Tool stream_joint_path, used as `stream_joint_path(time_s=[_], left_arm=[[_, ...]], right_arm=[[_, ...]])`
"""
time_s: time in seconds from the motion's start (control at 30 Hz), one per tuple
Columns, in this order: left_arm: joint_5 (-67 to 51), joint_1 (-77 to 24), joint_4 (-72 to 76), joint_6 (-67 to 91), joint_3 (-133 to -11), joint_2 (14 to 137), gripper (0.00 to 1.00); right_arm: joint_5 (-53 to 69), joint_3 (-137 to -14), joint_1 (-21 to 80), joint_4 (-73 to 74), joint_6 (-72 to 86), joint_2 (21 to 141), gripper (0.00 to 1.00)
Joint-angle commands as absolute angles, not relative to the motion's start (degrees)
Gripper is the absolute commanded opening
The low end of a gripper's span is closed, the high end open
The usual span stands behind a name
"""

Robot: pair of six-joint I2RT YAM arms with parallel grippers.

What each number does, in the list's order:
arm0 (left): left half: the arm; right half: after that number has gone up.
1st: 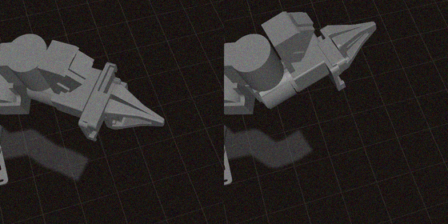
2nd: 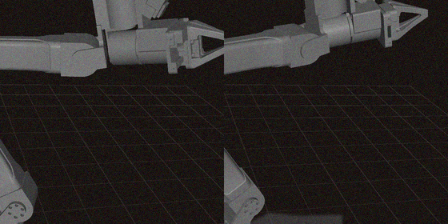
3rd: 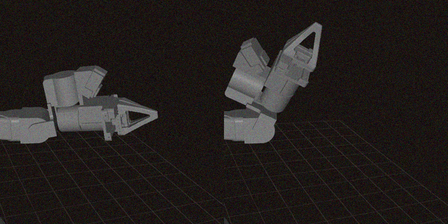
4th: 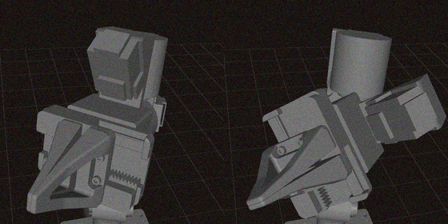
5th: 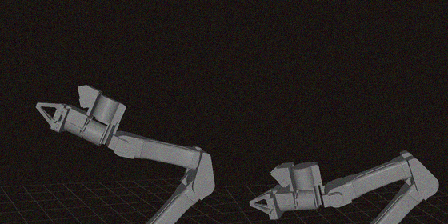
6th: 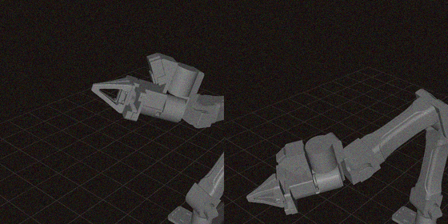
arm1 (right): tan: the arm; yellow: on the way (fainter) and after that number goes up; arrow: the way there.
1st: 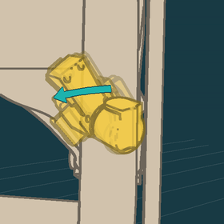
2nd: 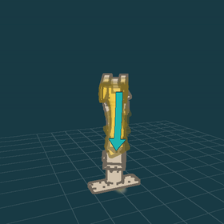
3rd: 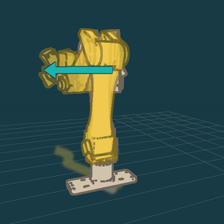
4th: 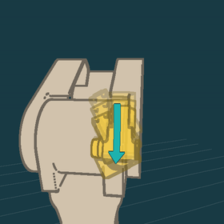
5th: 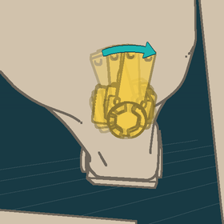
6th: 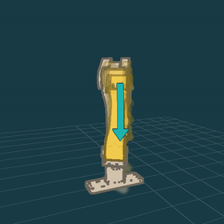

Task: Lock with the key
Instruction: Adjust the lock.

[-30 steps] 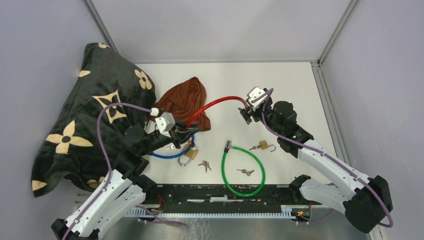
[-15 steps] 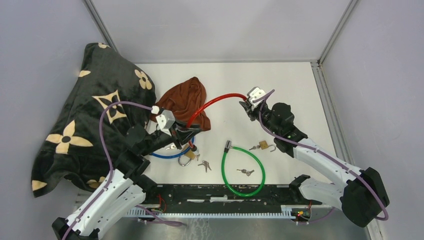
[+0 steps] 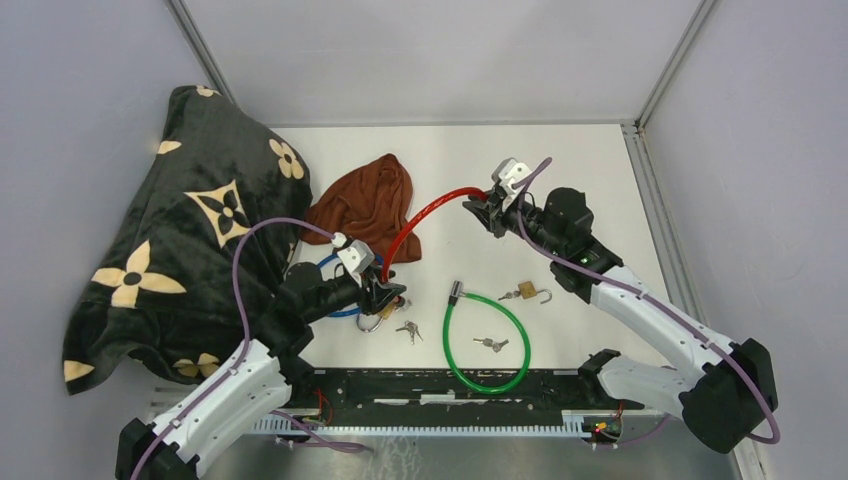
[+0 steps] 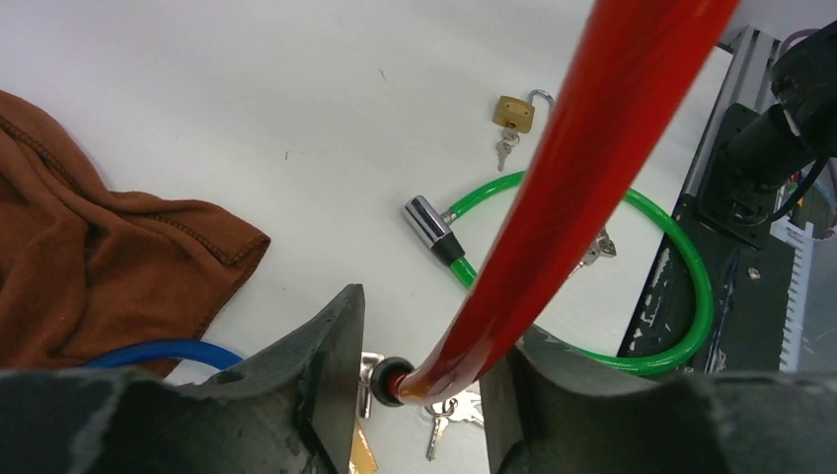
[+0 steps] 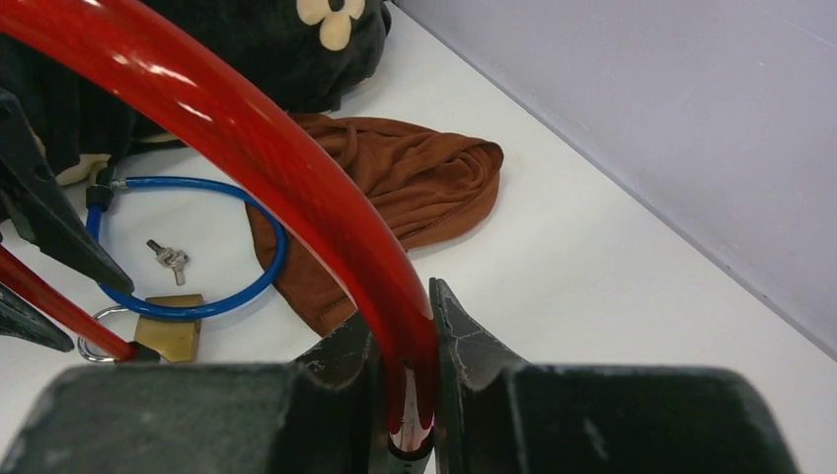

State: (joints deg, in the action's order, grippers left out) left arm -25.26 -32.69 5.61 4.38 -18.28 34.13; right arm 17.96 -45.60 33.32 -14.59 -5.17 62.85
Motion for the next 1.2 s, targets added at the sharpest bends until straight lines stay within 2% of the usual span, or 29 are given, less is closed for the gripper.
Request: stream_joint_path(time_s=[0.0, 0.13, 0.3, 0.57, 0.77, 0.8, 0.9, 0.93, 1.03, 1.17], left_arm=[[-22.31, -32.35, 7.56, 0.35, -17.63, 33.06, 0.53], [-20.96, -32.37, 11.60, 0.58, -16.56, 33.83, 0.57], [-22.08, -32.51, 19.82, 4.22, -12.69, 35.92, 0.58], [-17.10, -32.76, 23.17, 5.37, -10.66, 38.06, 0.56], [-16.96, -32.74, 23.44, 6.87, -10.04, 39.03, 0.47], [-16.96, -32.70, 23.46, 7.53, -10.02, 39.10, 0.42], [-17.05, -32.66, 24.89, 8.45, -11.08, 38.43, 0.12], [-16.89, -32.50, 25.63, 8.57, -11.99, 37.62, 0.04], [-18.12, -30.61, 28.14, 11.65, -16.70, 34.57, 0.02], [-30.99, -26.49, 33.17, 12.56, -21.49, 28.31, 0.02]], right_arm=[[20.57, -50.68, 33.40, -16.24, -1.93, 61.26, 0.00], [23.47, -51.84, 33.43, -16.56, -0.67, 61.68, 0.00], [24.16, -52.72, 33.35, -17.70, 1.64, 61.57, 0.00], [26.91, -55.74, 33.36, -18.27, 3.33, 61.86, 0.00], [27.60, -56.93, 33.35, -17.98, 3.49, 61.89, 0.00], [27.95, -57.13, 33.42, -17.95, 3.58, 61.79, 0.00], [28.76, -57.53, 33.40, -18.51, 4.50, 61.62, 0.00], [29.22, -57.64, 33.48, -18.98, 5.13, 61.57, 0.00], [32.23, -57.76, 33.75, -23.45, 9.47, 61.56, 0.00], [33.22, -55.26, 36.89, -37.39, 17.95, 61.72, 0.00]])
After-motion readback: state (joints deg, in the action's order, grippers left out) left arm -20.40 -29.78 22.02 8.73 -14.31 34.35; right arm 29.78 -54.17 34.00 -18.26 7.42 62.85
